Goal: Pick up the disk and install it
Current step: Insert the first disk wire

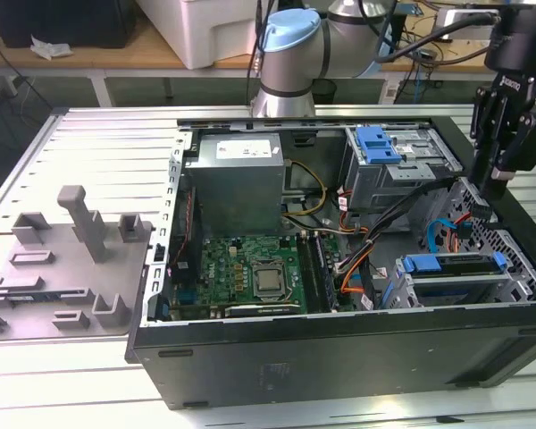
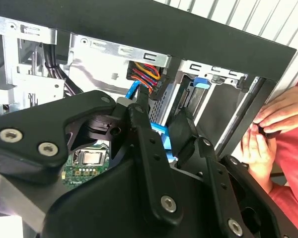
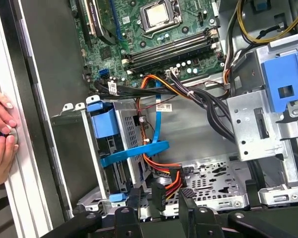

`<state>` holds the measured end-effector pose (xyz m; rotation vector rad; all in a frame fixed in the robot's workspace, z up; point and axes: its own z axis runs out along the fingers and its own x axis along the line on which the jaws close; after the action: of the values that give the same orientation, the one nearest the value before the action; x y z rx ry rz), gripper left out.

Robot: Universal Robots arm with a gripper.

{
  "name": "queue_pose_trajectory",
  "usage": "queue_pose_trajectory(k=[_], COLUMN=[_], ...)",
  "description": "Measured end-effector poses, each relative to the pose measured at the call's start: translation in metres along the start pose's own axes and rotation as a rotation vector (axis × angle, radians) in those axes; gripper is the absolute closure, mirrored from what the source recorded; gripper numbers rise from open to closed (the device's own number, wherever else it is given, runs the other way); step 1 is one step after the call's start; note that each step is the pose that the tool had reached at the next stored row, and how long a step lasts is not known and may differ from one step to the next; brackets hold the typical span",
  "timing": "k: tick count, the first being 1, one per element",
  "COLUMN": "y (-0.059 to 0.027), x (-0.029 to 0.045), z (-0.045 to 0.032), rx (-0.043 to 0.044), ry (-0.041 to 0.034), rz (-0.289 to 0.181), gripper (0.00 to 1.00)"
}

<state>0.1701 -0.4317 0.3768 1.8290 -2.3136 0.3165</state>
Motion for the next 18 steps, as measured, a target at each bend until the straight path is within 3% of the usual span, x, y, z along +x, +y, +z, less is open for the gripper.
queue_pose_trajectory(k=[5,7,9,16,18], y=[0.0011,0.0015,0.0017,-0.0024,-0.0035], x=[-0.005,-0.0072,-0.0086,-0.0134,-0.0147], z=[0.0032,0.0037,0.0039,0.0079,0.0087], rx=[0.0034,0.0033,-0.0023,-0.0093,-0.0141], ry=[0.0164,0.0285,0.0418,0.064,0.0744], rz=[0.0,-0.001,-0.003,-0.009,-0.016], gripper=[0.56,0.56,0.56,0.56,0.56])
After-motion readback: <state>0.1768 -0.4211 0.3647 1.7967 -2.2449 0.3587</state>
